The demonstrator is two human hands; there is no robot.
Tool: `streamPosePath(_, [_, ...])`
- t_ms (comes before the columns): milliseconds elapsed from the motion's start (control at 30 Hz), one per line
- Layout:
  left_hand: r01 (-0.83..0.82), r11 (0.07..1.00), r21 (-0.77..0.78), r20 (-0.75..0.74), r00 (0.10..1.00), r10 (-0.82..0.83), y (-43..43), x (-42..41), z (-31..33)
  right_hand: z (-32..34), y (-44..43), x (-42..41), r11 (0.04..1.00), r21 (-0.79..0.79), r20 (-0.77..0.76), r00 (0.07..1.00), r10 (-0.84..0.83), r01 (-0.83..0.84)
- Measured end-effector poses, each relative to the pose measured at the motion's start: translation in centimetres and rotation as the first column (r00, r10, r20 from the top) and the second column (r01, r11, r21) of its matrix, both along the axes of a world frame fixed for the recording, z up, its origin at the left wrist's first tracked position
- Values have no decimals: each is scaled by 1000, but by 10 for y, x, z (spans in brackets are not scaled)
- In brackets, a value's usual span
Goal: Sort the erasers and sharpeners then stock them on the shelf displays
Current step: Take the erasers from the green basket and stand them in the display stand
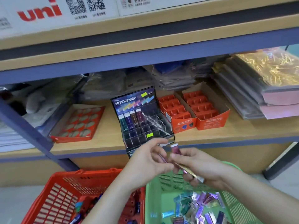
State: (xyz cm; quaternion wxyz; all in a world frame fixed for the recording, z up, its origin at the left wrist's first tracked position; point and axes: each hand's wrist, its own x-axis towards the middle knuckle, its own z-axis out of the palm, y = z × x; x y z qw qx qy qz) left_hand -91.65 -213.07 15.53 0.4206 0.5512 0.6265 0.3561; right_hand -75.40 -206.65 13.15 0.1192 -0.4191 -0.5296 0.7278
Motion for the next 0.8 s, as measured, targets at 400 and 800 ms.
streamPosePath(400, [-139, 911, 389, -120, 973, 200, 13, 32, 5, 15, 15, 12, 992, -111, -239, 968, -80, 55])
streamPosePath(800, [-249, 958, 142, -48, 965, 258, 33, -1, 26, 18, 24, 2, 903, 430, -56, 998, 20, 6])
